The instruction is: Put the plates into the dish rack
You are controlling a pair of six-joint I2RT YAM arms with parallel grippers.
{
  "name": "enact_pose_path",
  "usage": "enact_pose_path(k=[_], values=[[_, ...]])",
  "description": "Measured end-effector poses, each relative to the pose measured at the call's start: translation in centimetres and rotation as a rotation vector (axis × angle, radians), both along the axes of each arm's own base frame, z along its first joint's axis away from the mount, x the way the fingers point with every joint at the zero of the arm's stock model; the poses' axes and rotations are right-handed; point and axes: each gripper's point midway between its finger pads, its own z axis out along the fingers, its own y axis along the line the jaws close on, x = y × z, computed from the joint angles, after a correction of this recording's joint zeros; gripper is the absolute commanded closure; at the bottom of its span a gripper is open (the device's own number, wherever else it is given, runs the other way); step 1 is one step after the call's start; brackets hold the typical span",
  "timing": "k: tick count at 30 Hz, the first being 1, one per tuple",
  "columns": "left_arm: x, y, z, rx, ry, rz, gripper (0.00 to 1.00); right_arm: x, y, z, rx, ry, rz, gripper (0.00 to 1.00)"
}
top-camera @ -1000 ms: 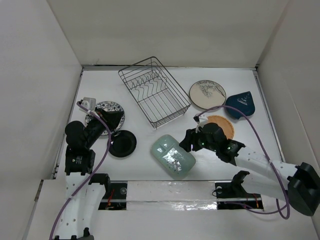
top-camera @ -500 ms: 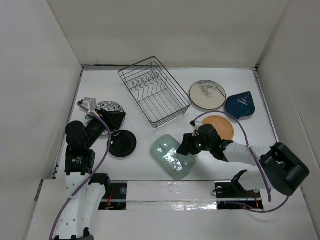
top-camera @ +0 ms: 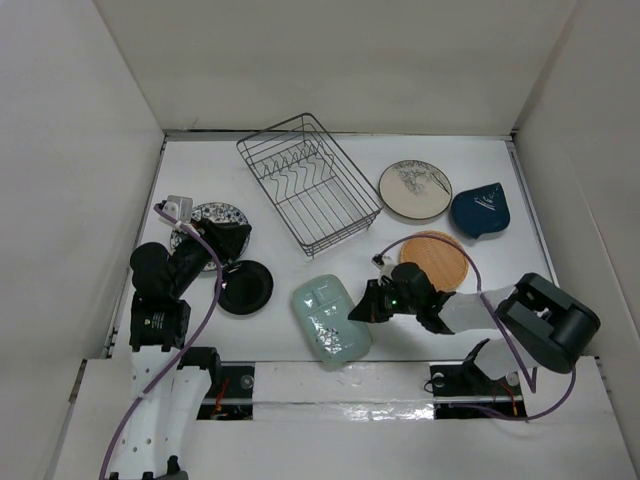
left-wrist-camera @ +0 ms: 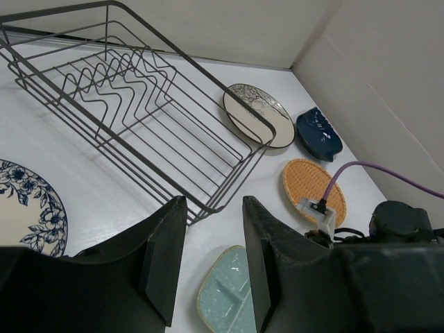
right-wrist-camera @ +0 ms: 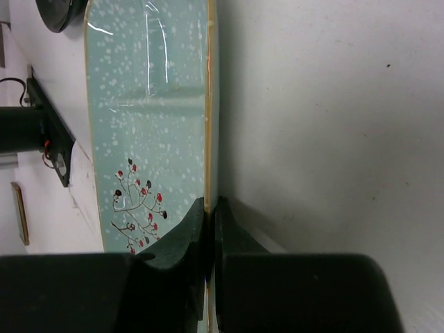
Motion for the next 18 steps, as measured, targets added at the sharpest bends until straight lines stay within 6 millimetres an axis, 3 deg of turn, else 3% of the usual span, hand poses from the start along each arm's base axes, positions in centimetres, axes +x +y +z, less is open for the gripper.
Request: enact_pose_path(k=[6,8,10,14,18], values=[[0.1,0.2,-0.2,0.004,0.007,0.014,0.65,-2.5,-0.1,2.7,-0.057,-0.104,0.042,1.0],[0.1,0.2,-0.2,0.004,0.006,0.017,0.65,-3.1,0.0,5.3,-0.063,-0.17,0.075,1.0],[0.0,0.2,-0.2,0.004,0.006,0.017,0.65,-2.5,0.1,9.2,-0.042,-0.261,0.071,1.0],[-0.1,0.1,-0.2,0.011,0.005,0.02,0.65,1.7,0.4,19.7,0.035,-0.47,-0.033,1.0],[-0.2,0.3,-0.3,0.024,0.006,0.038,0.65,9.6,-1.2,28.5,-0.003,-0.661,-0.263,1.0]])
